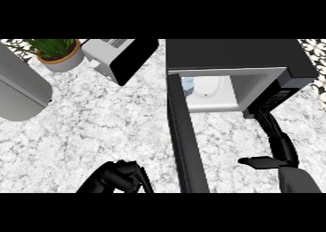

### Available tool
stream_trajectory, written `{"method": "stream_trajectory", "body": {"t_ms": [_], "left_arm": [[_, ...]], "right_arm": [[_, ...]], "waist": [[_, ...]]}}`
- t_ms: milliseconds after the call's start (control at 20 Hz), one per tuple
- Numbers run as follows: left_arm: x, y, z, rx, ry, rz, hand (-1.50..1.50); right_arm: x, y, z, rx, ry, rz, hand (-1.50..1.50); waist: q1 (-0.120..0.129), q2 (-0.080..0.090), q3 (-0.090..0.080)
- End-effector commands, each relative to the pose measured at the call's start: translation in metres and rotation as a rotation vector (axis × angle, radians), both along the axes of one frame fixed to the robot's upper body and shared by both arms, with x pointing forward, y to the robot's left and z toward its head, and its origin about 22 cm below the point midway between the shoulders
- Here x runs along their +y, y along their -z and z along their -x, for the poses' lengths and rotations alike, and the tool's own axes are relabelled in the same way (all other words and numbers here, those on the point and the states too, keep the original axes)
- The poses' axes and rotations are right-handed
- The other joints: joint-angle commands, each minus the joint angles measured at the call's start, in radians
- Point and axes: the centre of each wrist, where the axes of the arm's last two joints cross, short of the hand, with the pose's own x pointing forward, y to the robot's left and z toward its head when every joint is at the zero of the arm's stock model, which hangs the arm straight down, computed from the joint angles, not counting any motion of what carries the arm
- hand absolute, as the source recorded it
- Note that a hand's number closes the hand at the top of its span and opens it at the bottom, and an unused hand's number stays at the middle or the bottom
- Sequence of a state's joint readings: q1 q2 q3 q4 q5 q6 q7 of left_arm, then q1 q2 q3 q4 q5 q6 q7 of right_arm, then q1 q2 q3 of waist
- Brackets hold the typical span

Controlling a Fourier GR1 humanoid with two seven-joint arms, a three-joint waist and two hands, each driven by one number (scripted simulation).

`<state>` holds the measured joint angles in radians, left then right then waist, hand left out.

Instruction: Pick up the milk, place it into the microwave and close the microwave

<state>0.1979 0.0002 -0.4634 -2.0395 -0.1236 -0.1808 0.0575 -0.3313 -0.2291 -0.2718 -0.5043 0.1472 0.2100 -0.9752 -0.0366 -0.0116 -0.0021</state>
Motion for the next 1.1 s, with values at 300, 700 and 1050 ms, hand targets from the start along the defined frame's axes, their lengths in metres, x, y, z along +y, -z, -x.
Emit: {"method": "stream_trajectory", "body": {"t_ms": [300,700,1050], "left_arm": [[-0.068,0.053,-0.021,0.028,0.169,-0.184,1.5],[-0.106,0.102,-0.042,0.006,0.124,-0.295,1.5],[-0.112,0.118,-0.055,-0.048,0.018,-0.206,1.5]], "right_arm": [[-0.057,-0.017,0.07,-0.08,-0.014,-0.036,-1.5],[-0.068,-0.056,0.081,-0.139,-0.13,-0.003,-1.5],[-0.059,-0.087,0.078,-0.22,-0.209,-0.092,-1.5]], "waist": [[-0.005,0.007,0.0],[-0.036,0.012,-0.001],[-0.067,0.018,-0.004]]}}
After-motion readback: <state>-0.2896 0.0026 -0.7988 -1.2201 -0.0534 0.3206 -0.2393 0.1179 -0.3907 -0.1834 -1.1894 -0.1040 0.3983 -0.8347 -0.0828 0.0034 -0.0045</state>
